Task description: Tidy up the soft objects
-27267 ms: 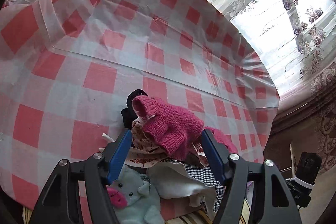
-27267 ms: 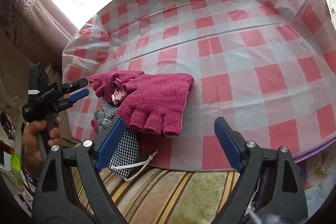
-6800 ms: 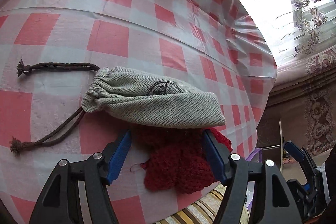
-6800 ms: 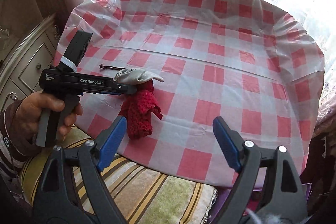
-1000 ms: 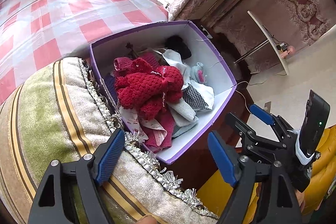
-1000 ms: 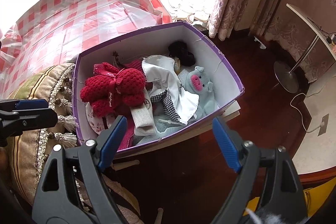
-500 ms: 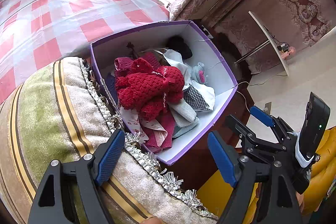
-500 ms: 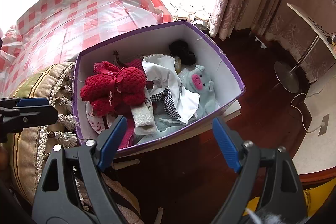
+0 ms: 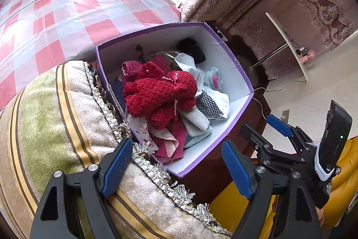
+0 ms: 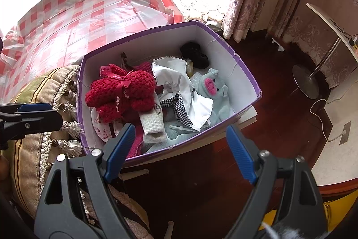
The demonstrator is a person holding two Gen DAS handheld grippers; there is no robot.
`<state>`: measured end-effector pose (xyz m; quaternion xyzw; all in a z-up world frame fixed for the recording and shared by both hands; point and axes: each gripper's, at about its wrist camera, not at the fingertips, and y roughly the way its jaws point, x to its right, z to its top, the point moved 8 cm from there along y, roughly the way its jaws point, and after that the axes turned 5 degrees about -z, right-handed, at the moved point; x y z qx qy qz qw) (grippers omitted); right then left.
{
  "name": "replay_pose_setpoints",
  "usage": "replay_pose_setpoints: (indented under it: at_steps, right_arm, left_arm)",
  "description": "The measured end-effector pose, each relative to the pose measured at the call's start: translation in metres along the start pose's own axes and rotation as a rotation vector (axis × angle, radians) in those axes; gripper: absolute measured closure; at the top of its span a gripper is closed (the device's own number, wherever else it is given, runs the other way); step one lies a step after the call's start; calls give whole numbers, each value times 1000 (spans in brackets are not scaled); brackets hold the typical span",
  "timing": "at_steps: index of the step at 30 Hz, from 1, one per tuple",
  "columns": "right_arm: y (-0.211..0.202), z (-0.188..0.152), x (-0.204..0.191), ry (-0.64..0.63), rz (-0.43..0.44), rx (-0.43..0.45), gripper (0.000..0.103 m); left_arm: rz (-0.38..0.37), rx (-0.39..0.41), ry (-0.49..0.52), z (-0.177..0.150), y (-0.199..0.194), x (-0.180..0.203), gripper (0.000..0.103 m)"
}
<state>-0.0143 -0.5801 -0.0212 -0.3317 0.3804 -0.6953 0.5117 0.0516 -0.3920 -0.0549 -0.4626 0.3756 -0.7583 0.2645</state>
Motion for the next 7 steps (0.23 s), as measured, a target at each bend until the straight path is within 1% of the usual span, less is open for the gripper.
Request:
replay_pose_setpoints:
  at_steps: [3, 5, 7]
  right_arm:
    - [0, 0, 0, 0, 2, -2, 18]
    - [-1, -1, 1, 4, 1, -1, 18]
    - [0, -2, 2, 7, 0, -5, 18]
  left_arm:
    - [4, 14, -5, 1, 1, -1, 20]
    - [21, 19, -3, 2, 4, -2, 20]
    - [32, 14, 4, 2, 7, 0, 17]
